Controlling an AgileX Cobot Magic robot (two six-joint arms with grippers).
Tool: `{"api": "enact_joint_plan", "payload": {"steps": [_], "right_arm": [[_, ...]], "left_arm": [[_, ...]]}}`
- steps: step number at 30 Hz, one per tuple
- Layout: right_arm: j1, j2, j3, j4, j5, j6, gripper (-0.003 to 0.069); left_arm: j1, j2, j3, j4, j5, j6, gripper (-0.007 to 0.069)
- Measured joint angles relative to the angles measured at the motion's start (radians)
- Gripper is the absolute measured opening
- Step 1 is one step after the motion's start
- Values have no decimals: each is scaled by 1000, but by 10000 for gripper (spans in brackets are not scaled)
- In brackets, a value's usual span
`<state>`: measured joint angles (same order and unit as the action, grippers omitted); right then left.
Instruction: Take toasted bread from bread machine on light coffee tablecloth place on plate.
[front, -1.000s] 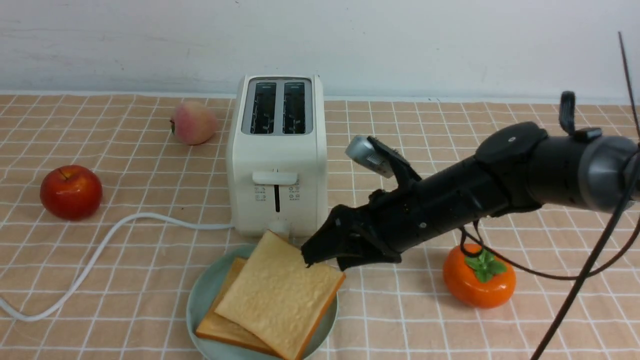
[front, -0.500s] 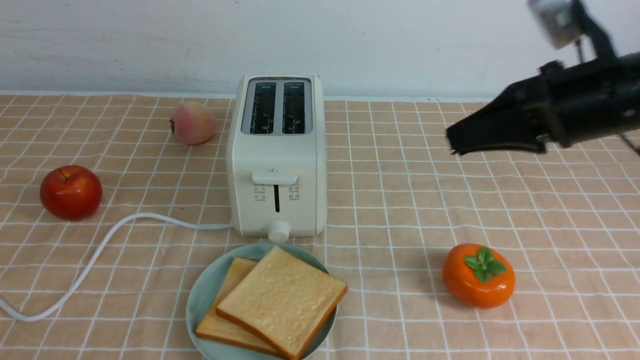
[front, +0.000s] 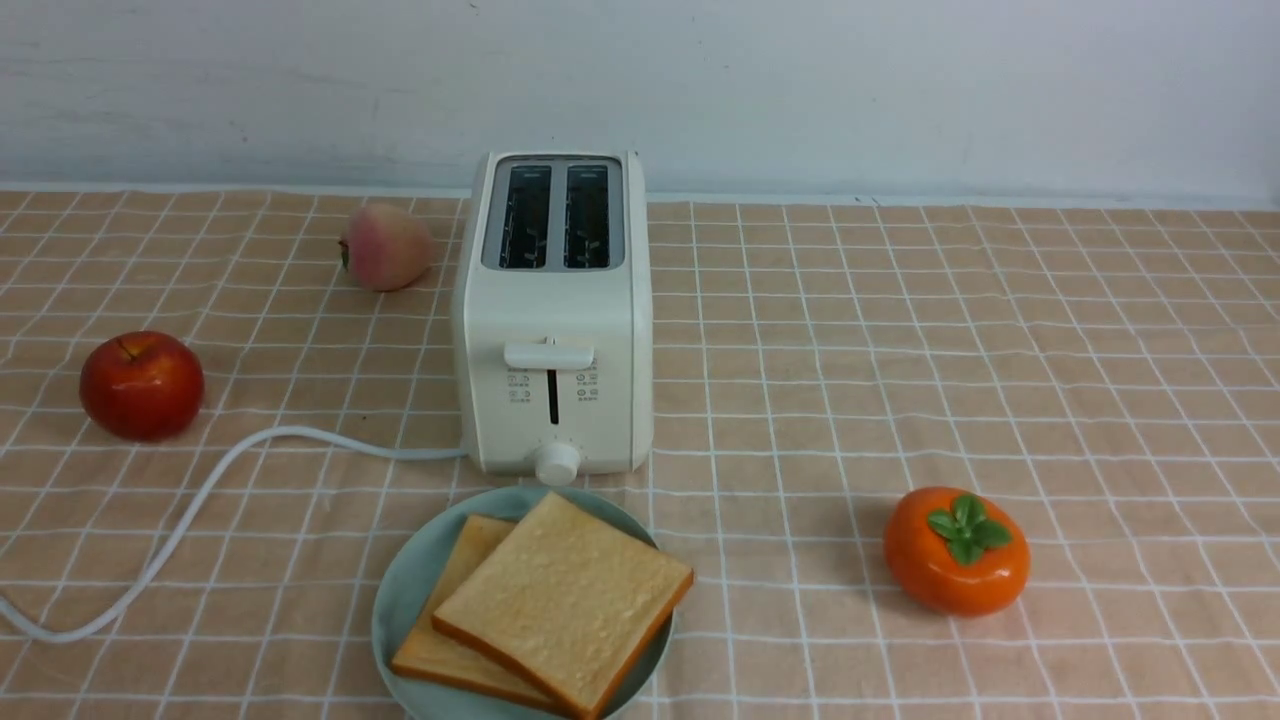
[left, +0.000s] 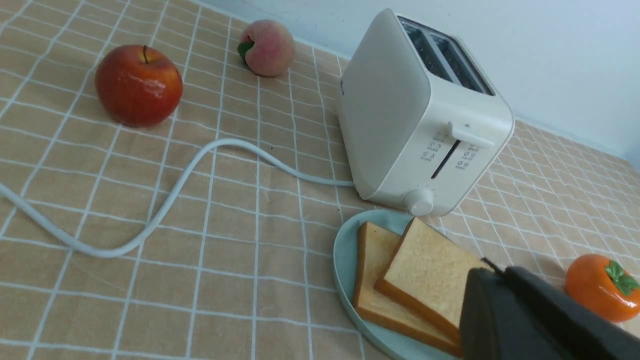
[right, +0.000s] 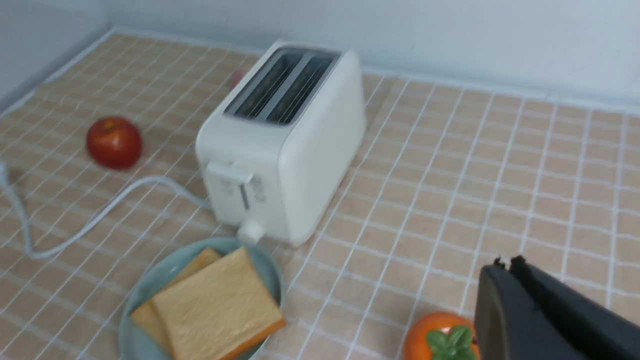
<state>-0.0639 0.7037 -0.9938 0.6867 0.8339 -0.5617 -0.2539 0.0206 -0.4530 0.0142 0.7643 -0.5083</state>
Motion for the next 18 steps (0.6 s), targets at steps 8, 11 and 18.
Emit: {"api": "enact_joint_plan", "payload": {"steps": [8,11,18], "right_arm": [[0,-270,435,0,-376,0,-1],[0,-322,542,5,-458,0,1],[0,-356,634,9,-497,0,4]], "left_arm": [[0,0,85,-31,-66,0,8],[0,0,106,-32,-110,0,13],[0,0,116,-34,-131,-1,17]]}}
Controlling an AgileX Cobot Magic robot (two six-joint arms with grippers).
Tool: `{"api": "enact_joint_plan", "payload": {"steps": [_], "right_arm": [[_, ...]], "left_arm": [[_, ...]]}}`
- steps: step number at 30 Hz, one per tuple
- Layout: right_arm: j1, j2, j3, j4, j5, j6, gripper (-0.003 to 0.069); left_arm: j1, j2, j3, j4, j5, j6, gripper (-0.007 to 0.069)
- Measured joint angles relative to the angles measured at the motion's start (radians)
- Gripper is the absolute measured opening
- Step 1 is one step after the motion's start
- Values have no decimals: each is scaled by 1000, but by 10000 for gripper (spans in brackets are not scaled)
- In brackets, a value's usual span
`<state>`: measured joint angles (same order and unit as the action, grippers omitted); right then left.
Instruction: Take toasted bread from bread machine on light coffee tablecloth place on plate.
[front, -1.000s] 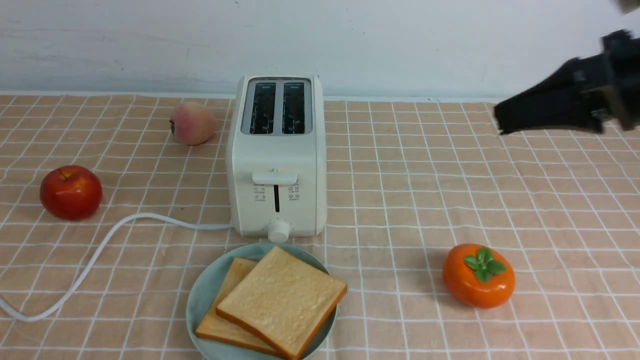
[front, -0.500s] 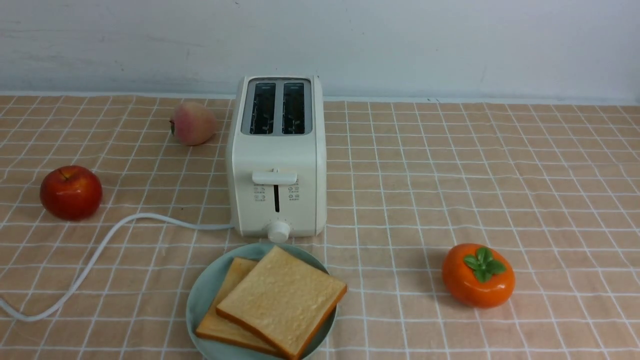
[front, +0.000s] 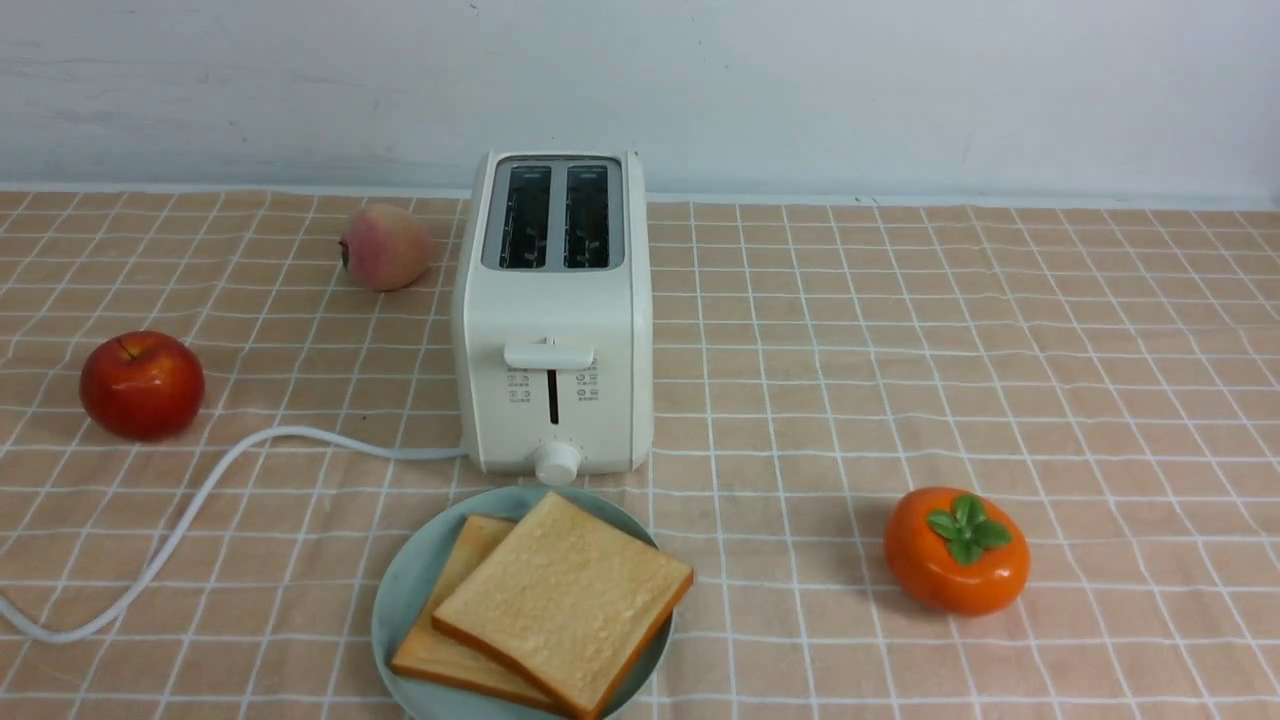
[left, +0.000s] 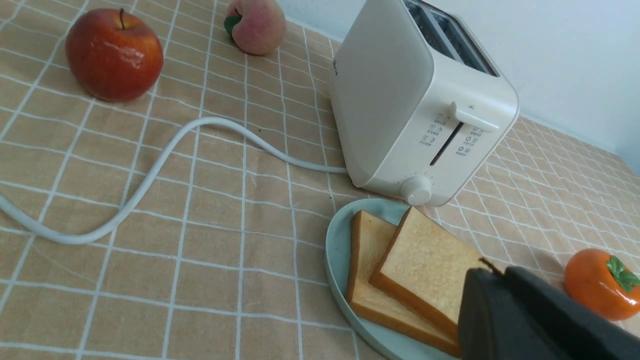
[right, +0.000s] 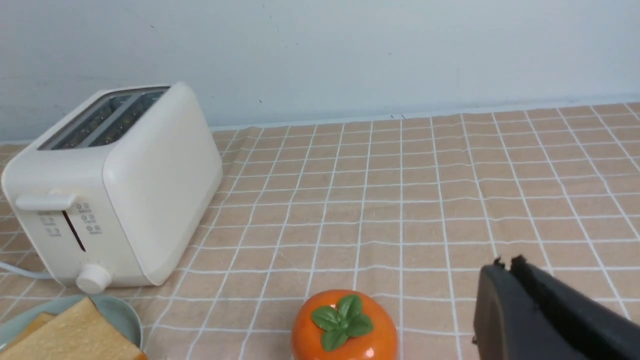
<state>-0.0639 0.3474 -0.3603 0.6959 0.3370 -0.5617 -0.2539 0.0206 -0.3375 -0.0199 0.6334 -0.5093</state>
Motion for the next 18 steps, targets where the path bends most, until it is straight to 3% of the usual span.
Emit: {"api": "enact_joint_plan", "payload": {"steps": [18], "right_arm": [[0,0,4,-1,174,0,19]], "left_arm": [[0,0,0,0,8,-2,28]]}}
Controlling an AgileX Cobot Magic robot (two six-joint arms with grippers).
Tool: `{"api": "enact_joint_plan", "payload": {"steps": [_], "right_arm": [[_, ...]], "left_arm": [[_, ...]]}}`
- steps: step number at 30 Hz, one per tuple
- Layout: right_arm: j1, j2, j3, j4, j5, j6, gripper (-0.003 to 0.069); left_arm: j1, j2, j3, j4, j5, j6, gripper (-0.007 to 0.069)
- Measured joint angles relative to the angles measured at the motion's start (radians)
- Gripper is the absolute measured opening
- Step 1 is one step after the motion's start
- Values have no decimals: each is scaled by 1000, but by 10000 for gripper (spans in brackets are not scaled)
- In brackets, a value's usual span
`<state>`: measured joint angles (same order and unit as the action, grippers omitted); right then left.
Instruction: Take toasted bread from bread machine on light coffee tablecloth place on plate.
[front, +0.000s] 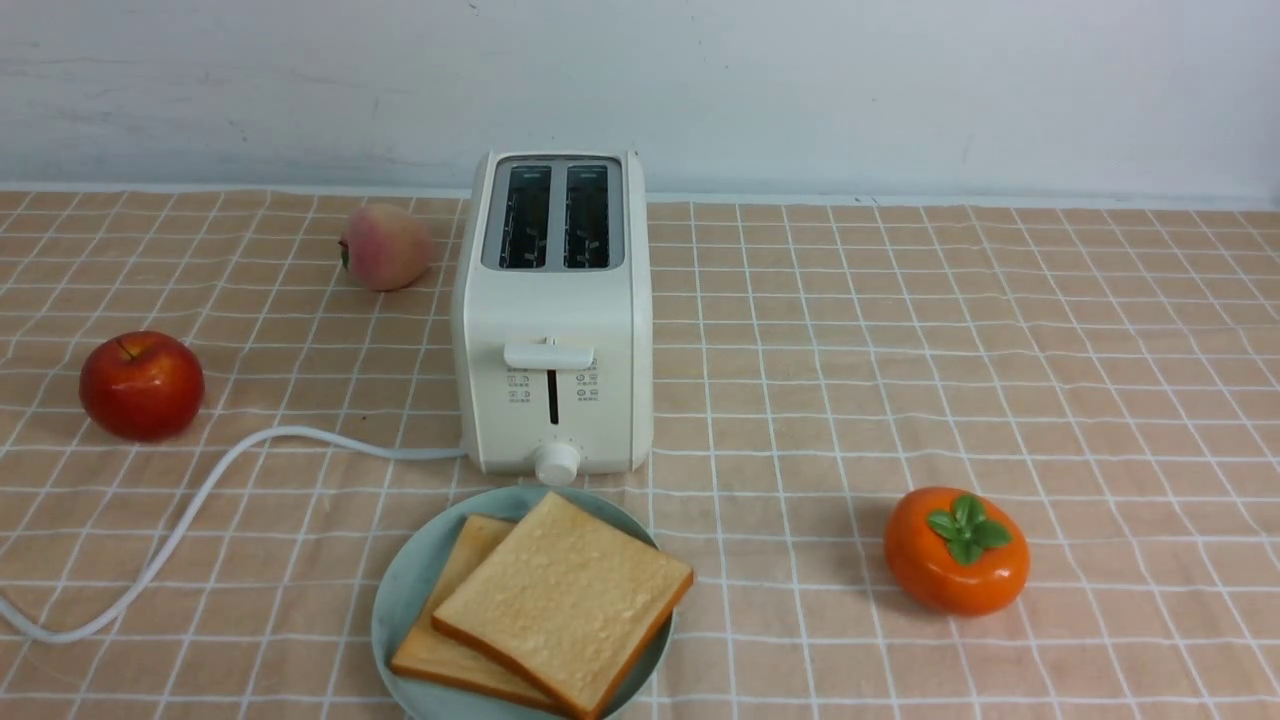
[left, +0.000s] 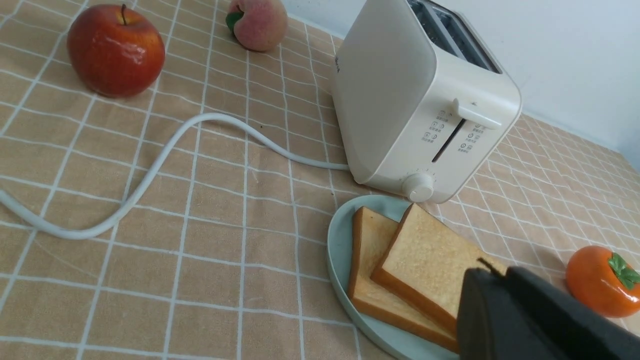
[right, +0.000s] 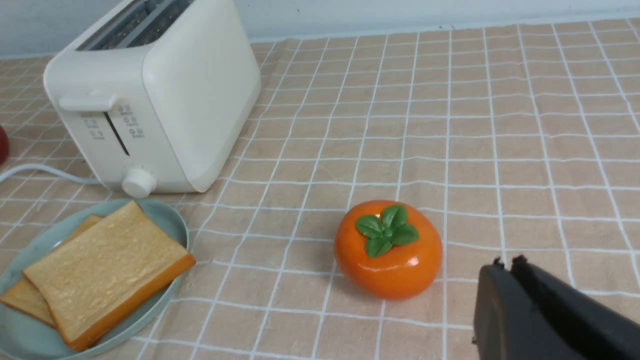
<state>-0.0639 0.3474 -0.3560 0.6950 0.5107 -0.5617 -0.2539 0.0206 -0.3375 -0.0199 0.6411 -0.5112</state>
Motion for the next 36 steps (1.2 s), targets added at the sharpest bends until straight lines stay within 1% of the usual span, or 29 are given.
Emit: {"api": "enact_joint_plan", "payload": {"steps": [6,11,14,17,18,19,21,25,27,36], "right_arm": [[0,0,0,0,42,0,23],[0,0,0,0,87,0,29],[0,-1,0,0,122,0,34],[0,-2,0,0,150,0,37],[0,-2,0,0,152,0,37],[0,-3,0,-1,167,0,40],[0,-5,0,-1,184,0,42],[0,-6,0,-2,221,0,42],[0,-6,0,-3,238,0,43],[0,-6,0,-3,256,0,50]], "left_arm": [[0,0,0,1,0,4,31],[0,0,10,55,-12,28,38],[18,0,49,93,-51,34,39],[76,0,113,94,-116,48,46],[81,0,113,94,-121,48,46],[115,0,158,90,-172,54,49],[140,0,212,87,-220,57,51],[155,0,328,86,-294,65,56],[158,0,360,83,-292,67,56],[158,-30,367,76,-275,71,59]]}}
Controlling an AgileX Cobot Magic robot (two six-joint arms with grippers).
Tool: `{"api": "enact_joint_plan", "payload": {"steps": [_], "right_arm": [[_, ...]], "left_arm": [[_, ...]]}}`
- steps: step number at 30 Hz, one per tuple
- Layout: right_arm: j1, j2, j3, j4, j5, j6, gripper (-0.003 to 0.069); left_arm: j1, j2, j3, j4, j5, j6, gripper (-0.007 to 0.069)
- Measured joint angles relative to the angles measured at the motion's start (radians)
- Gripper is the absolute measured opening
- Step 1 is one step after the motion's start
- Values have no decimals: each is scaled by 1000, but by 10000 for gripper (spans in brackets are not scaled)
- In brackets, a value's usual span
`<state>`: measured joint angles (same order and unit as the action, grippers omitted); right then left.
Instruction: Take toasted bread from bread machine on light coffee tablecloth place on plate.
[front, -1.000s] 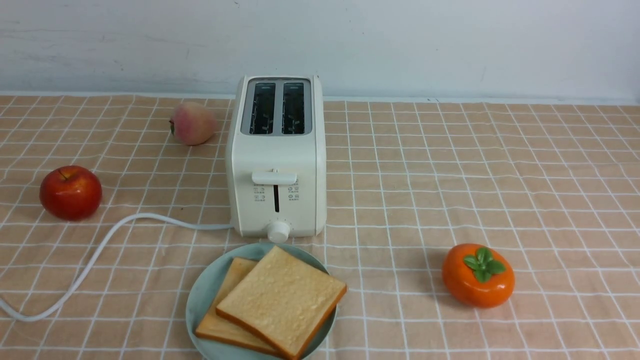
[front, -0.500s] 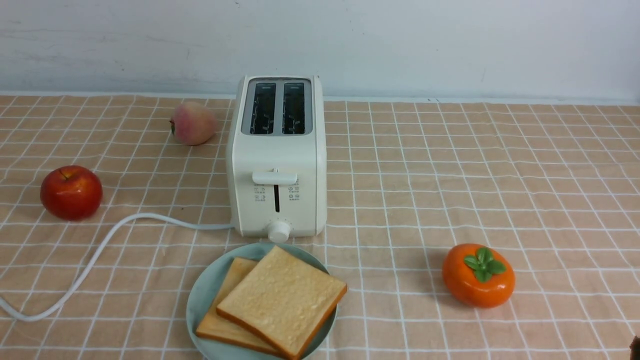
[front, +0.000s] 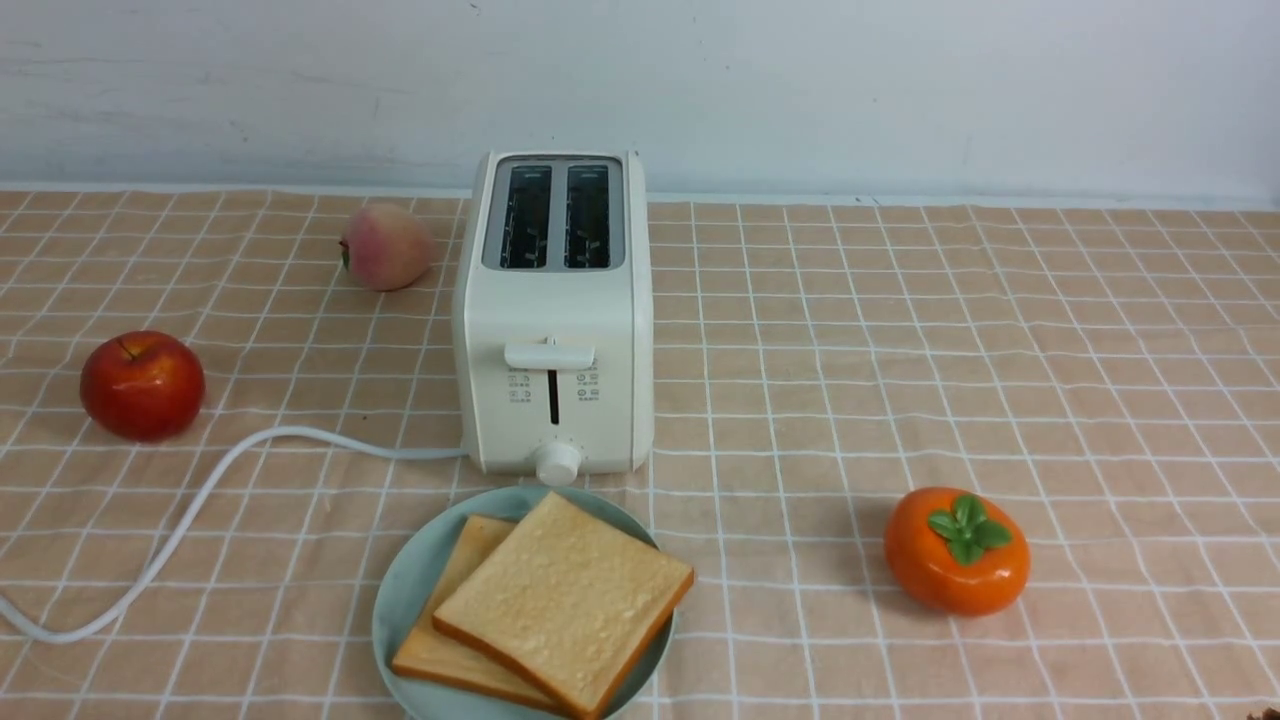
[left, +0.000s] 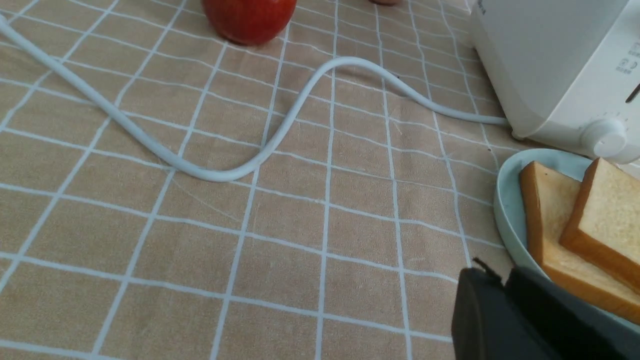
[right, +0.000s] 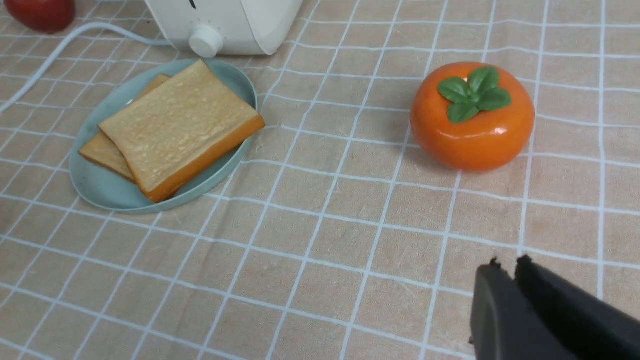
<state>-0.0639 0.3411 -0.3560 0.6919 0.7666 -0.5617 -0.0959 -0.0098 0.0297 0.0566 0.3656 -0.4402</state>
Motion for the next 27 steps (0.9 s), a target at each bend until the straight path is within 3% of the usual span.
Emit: {"api": "enact_joint_plan", "payload": {"steps": [27], "right_arm": [[0,0,0,0,4,0,82]], "left_arm": [[0,-1,0,-1,17,0,82]]}}
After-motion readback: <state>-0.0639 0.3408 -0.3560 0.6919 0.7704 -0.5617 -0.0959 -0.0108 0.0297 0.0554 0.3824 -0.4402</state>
